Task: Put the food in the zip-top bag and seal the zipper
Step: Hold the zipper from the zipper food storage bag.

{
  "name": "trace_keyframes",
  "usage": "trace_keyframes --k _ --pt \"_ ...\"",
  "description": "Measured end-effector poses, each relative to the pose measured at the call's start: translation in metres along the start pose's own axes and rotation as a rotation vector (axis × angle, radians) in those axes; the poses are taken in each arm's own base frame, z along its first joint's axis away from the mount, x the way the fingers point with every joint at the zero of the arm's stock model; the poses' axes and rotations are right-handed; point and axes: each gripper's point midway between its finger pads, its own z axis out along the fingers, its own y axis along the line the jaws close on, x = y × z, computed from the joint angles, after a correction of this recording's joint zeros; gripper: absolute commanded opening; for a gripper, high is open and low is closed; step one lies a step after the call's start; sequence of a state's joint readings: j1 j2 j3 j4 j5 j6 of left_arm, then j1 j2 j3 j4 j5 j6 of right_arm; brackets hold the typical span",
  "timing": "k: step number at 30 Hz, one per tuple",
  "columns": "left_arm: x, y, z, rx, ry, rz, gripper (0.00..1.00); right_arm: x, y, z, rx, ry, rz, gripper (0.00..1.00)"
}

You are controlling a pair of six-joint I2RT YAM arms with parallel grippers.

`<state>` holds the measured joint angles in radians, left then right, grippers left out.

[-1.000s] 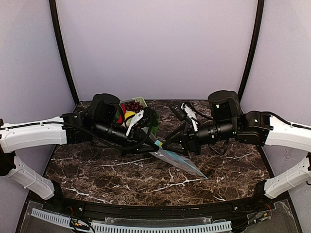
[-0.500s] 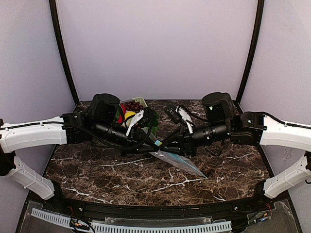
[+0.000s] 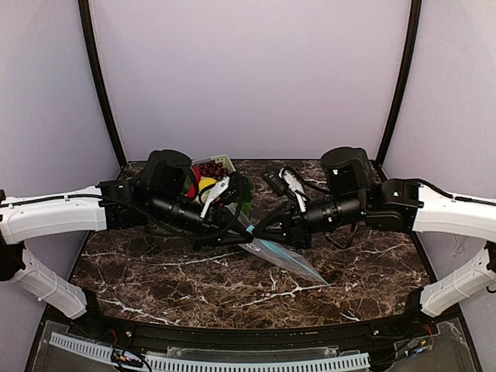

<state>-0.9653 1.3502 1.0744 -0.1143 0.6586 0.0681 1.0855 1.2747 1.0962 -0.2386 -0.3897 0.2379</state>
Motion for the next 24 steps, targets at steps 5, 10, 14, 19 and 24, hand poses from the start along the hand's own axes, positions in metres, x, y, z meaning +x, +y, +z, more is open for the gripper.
trace_keyframes --k 5,10,14,19,24 --pt "0.0009 0.0000 0.0000 0.000 0.003 -0.002 0.01 0.0000 -0.0002 0.0002 0.000 0.000 0.000 0.06" --pt "0.0011 0.0001 0.0000 -0.001 0.004 0.000 0.01 0.0004 -0.0006 0.0005 0.001 -0.001 -0.001 0.05" --pt "0.0015 0.0002 0.0000 -0.001 0.006 0.000 0.01 0.0012 -0.0014 0.0012 0.003 -0.002 -0.001 0.04" --pt "0.0021 0.0000 0.0001 0.000 0.006 -0.002 0.01 0.0023 -0.0027 0.0017 0.008 -0.004 -0.002 0.04" --pt "0.0030 0.0001 0.0003 0.000 0.008 -0.003 0.01 0.0034 -0.0034 0.0022 0.009 -0.005 -0.002 0.03"
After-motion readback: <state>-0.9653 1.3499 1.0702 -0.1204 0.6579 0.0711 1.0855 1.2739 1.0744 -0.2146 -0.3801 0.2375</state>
